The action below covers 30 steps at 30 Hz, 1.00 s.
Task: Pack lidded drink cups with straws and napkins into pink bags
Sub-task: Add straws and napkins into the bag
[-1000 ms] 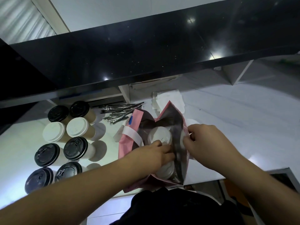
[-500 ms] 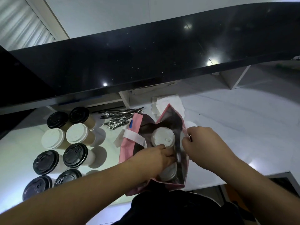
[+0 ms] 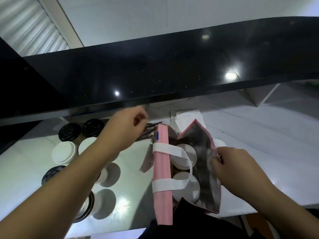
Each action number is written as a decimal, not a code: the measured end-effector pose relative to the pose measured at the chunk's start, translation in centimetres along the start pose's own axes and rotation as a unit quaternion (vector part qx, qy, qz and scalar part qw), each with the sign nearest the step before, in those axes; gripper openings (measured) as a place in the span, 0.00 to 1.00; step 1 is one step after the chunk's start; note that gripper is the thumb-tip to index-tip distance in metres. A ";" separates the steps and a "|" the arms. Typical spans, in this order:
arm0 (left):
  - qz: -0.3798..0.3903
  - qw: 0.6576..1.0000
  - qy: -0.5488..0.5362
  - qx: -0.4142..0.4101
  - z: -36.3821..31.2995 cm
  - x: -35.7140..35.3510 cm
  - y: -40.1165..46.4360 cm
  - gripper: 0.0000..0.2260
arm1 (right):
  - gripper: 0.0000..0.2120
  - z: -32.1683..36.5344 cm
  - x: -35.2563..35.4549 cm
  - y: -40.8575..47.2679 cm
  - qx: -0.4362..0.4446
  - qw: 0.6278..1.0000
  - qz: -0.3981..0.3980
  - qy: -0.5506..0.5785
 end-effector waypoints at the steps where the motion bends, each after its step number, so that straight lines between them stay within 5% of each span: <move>1: 0.020 0.998 0.032 0.059 2.8 -1.0 0.6 0.04 | 0.17 -0.1 0.0 0.1 -0.002 1.000 0.000 -0.002; 7: 0.151 0.966 0.126 0.165 12.6 -8.7 2.9 0.08 | 0.20 0.4 0.4 0.1 -0.014 1.000 -0.003 -0.015; 17: 0.147 0.964 0.108 0.194 16.2 -14.4 5.6 0.14 | 0.22 1.2 0.4 -0.1 -0.033 0.999 -0.004 0.004; 30: 0.195 0.949 0.212 0.130 17.7 -14.4 5.6 0.12 | 0.21 2.1 -0.1 0.0 -0.053 0.999 0.001 -0.009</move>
Point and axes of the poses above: each hand's wrist, its own y-axis towards the middle knuckle, its own x-axis out of the back of the hand, z = x × y, the point moved 2 cm from there along y, towards the middle knuckle, and after that the axes turned 12 degrees about z, right-handed, at the moved point
